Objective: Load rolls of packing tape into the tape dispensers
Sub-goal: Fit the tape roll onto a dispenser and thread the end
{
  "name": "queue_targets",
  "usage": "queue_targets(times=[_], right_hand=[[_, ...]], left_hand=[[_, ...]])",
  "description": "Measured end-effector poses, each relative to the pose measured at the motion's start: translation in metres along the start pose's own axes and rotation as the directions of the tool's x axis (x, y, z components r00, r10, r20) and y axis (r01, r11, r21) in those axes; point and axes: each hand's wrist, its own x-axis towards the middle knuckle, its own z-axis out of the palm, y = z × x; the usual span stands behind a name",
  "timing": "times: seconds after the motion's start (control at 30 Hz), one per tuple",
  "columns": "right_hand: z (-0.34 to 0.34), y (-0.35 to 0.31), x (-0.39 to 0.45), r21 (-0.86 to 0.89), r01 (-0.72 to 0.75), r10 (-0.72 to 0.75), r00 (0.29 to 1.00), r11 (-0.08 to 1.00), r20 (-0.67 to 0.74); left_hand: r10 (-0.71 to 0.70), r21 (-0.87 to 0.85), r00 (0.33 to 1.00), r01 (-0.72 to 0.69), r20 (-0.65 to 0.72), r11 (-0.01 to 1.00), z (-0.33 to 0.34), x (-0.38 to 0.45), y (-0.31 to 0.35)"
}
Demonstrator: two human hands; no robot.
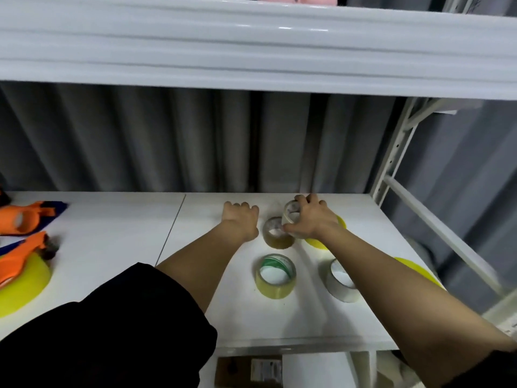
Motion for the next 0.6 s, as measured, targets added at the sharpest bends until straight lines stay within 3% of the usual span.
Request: queue_targets(times=[0.3,0.6], right_hand=[[-0.004,0.032,-0.004,-0.014,-0.079,0.078,0.997,0.997,-0.027],[-0.015,0.099,0.01,0.008,-0.065,0.065,0.998,0.998,-0.014]], left_hand=[[0.1,-0.028,0.994,-0.101,-0.036,0.994,-0.007,0.014,0.035],[0.188,-0.045,0.982,-0.19,-0.031,0.981,-0.022,0.038,0.091]])
